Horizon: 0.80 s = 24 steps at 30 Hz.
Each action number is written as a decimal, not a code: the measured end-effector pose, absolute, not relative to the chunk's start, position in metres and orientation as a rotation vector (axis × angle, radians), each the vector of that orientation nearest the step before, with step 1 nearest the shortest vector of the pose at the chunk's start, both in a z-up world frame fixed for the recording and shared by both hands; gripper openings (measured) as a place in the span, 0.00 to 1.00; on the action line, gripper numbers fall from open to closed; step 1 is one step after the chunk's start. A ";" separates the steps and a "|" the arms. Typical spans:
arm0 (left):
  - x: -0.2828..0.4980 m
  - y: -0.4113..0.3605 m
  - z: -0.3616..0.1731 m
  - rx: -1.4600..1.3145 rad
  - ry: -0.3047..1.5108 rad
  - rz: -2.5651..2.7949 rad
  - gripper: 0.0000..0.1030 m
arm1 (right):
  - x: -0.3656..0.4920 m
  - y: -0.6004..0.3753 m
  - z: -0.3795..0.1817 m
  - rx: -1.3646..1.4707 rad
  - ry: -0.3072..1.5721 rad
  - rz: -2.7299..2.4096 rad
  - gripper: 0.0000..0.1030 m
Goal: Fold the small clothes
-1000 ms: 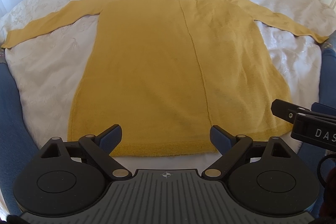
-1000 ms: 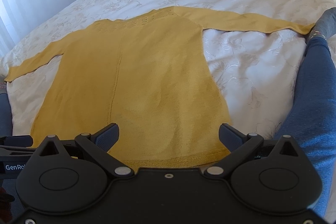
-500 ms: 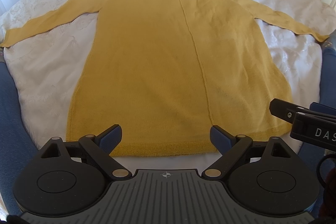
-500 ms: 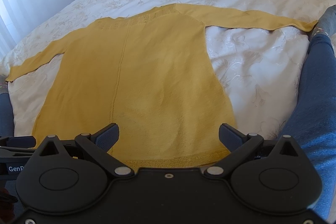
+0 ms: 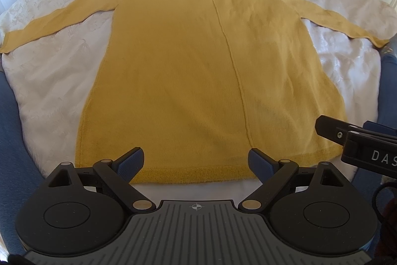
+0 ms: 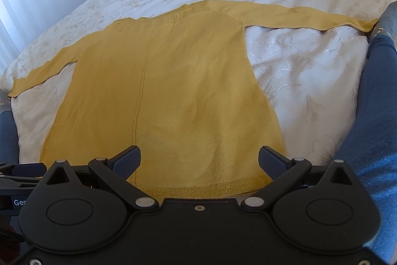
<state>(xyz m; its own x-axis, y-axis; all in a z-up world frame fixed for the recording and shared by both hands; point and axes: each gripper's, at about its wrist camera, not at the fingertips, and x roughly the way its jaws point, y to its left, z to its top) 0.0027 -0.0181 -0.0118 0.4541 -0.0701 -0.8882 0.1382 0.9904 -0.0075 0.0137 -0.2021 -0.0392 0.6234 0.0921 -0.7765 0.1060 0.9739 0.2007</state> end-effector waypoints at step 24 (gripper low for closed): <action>0.038 -0.003 -0.016 0.039 1.069 -0.094 0.89 | 0.048 -0.211 -0.056 0.410 0.938 0.014 0.98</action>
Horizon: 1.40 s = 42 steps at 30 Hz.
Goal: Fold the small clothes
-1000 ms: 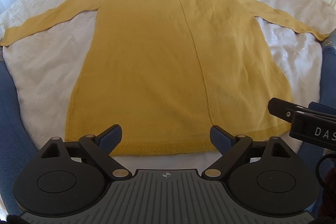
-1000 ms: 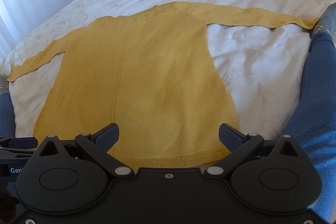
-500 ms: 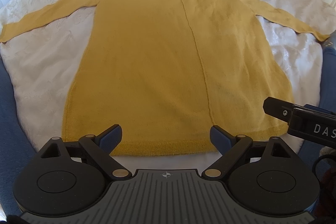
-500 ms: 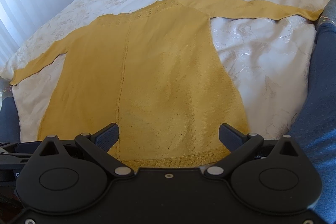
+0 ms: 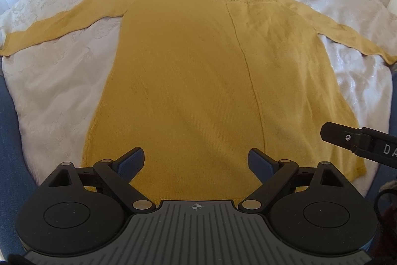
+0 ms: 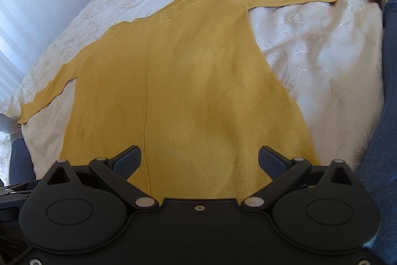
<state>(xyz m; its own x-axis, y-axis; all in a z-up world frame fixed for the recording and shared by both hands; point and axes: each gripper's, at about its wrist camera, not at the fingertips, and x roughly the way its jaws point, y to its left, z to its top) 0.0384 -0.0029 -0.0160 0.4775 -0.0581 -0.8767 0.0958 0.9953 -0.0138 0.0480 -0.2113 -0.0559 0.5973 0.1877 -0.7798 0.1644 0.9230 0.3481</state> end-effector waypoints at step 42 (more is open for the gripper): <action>0.239 -0.017 -0.063 0.106 0.783 -0.096 0.64 | 0.236 -0.399 -0.085 0.299 0.766 -0.260 0.68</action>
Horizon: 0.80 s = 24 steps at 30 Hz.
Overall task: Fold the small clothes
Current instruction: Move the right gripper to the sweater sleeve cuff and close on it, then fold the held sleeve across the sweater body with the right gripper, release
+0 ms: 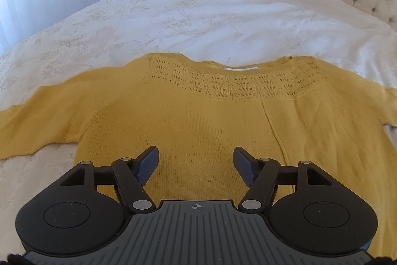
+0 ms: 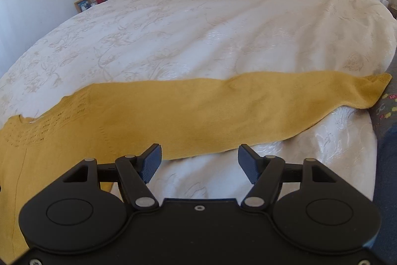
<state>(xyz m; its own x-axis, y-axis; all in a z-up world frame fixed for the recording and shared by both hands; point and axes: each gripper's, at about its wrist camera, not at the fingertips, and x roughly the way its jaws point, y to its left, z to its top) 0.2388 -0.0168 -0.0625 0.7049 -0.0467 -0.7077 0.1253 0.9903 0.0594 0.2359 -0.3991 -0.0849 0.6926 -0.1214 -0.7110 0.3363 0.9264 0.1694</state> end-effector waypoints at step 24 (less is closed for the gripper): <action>0.232 -0.028 -0.102 0.166 0.627 -0.051 0.83 | 0.269 -0.526 -0.105 0.452 0.751 -0.641 0.12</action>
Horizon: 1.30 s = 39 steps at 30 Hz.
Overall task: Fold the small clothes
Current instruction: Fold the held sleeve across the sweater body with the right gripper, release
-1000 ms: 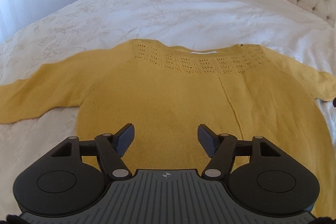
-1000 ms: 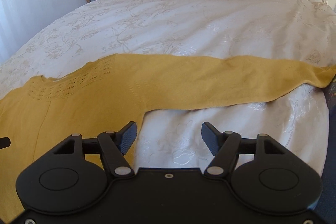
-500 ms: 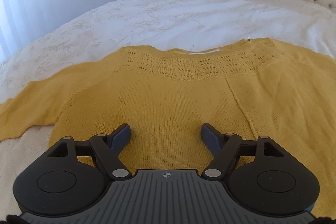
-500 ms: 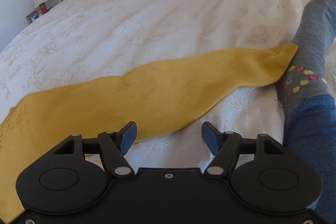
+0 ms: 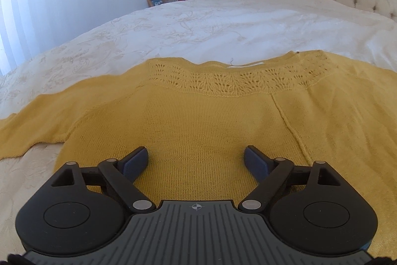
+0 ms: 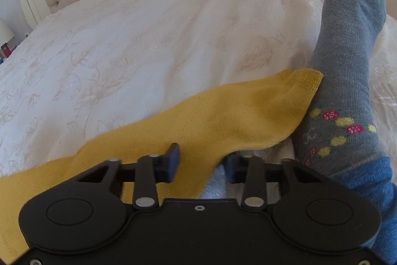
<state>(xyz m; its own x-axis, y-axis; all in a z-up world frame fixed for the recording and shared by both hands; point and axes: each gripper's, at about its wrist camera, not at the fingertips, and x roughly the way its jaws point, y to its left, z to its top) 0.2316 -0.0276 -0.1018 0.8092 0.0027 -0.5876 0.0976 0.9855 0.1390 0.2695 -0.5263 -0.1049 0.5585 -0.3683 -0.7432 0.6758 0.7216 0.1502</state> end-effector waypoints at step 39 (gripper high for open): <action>0.233 -0.025 -0.105 0.151 0.629 -0.054 0.84 | 0.263 -0.269 -0.068 0.267 0.717 0.245 0.48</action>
<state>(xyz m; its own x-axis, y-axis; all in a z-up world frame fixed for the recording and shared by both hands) 0.2328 -0.0246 -0.1050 0.8079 -0.0048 -0.5893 0.0962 0.9876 0.1238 0.2632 -0.2687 -0.0680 0.7280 0.3099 -0.6116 -0.1284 0.9379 0.3224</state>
